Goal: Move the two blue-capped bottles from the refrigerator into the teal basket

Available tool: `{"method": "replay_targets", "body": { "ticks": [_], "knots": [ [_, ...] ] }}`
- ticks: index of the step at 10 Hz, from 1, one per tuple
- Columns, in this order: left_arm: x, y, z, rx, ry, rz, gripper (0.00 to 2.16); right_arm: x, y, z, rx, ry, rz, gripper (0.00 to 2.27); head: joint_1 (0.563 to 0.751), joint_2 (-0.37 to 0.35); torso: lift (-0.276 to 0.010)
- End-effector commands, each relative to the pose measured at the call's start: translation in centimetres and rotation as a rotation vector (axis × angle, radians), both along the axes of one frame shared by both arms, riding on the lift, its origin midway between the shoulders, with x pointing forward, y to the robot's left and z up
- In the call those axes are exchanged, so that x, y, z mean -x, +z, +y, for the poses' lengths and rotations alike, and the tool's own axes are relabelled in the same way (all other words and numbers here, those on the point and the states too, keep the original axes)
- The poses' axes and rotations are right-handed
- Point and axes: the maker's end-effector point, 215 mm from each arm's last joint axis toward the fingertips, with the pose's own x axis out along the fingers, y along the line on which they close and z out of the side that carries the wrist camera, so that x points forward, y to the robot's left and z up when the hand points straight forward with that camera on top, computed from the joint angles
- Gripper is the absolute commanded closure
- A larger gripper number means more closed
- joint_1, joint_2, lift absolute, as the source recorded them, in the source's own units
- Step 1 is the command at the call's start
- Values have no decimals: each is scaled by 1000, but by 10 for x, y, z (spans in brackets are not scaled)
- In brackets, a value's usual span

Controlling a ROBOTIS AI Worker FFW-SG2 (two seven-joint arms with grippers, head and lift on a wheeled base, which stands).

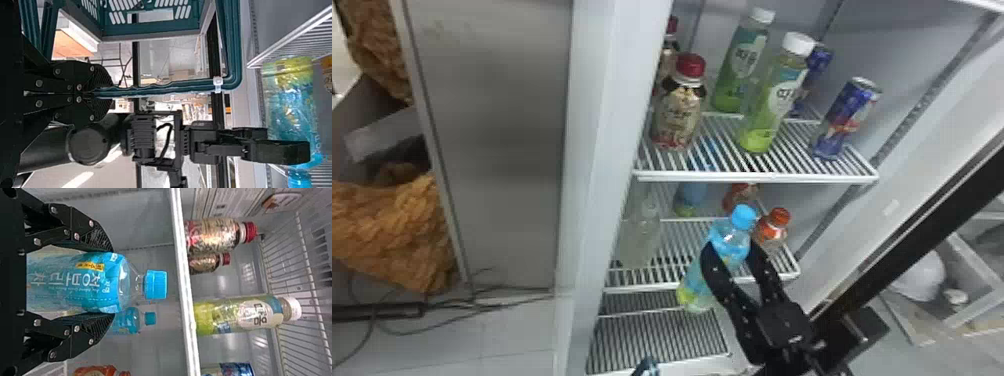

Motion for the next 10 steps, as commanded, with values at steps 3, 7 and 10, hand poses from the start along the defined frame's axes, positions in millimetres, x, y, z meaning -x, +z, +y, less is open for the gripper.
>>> {"method": "replay_targets", "body": {
  "ticks": [3,7,10],
  "knots": [
    [-1,-1,1,-2,7,2,1136,36,-14,21,-15,63,116,596,695,-350,-143],
    [-1,-4,3,-7,14,6,1138,66,-6,23,44,112,204,596,695,-350,-143],
    [0,-5,4,-9,17,10,1138,88,-12,18,94,137,289,596,695,-350,-143]
  ]
}}
